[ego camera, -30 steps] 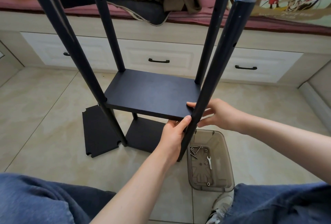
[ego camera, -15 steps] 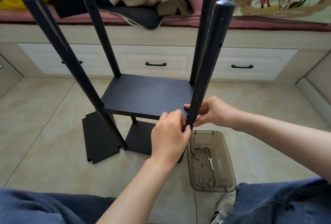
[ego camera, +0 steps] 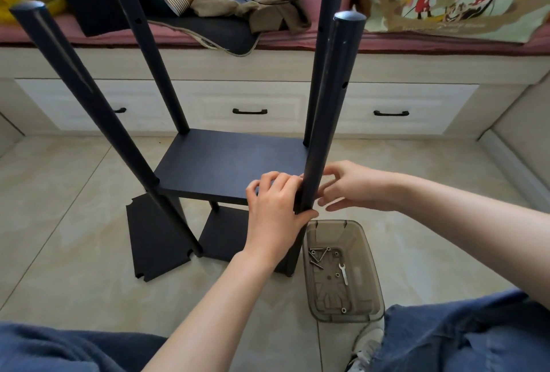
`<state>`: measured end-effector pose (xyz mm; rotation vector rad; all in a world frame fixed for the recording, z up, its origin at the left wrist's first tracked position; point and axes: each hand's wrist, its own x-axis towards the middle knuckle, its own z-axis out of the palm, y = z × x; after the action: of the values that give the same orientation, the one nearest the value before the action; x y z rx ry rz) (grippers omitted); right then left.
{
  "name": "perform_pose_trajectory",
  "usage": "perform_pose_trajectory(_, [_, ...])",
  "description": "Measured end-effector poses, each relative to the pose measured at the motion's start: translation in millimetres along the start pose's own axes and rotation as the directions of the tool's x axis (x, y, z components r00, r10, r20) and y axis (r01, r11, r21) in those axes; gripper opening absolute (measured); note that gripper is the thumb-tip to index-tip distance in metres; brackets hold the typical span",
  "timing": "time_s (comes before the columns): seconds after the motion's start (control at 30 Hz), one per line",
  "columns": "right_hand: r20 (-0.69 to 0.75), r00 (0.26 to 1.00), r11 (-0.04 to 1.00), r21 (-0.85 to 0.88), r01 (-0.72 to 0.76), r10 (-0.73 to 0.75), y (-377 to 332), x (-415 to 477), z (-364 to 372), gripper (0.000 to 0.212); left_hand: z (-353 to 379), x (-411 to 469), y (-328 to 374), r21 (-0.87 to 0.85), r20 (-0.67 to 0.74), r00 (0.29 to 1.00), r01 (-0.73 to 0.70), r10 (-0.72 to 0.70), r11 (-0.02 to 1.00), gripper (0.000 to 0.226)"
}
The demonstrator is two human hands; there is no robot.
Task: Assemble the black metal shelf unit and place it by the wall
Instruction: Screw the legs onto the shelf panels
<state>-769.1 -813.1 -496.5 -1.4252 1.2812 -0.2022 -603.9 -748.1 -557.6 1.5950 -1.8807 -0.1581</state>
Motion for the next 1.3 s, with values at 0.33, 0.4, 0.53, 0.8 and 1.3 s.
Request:
perform_pose_trajectory(0.33, [0.010, 0.991, 0.980, 0.151, -0.132, 0.132, -1.0, 21.2, 20.1, 0.030, -0.8, -3.6, -0.9, 0.019, 0.008, 1.000, 0.007, -0.007, 1.000, 0.045])
perform_pose_trajectory(0.4, [0.030, 0.990, 0.978, 0.157, -0.138, 0.135, -1.3, 22.7, 19.9, 0.031, -1.3, -4.0, -2.8, 0.053, 0.027, 1.000, -0.004, 0.003, 0.999, 0.047])
perform_pose_trajectory(0.53, [0.066, 0.990, 0.977, 0.170, -0.131, 0.122, 0.1, 22.1, 18.6, 0.033, -1.9, -6.5, -3.3, 0.071, 0.072, 0.997, 0.021, -0.026, 0.997, 0.051])
perform_pose_trajectory(0.8, [0.072, 0.990, 0.964, 0.230, -0.133, 0.120, 4.8, 24.3, 22.5, 0.037, 5.6, -12.0, -14.2, 0.211, 0.086, 0.996, -0.019, 0.001, 0.977, 0.065])
perform_pose_trajectory(1.3, [0.048, 0.991, 0.952, 0.275, -0.137, 0.128, 19.7, 4.1, 11.9, 0.029, 18.5, -20.2, -31.7, 0.367, -0.027, 0.984, -0.155, 0.177, 0.917, 0.064])
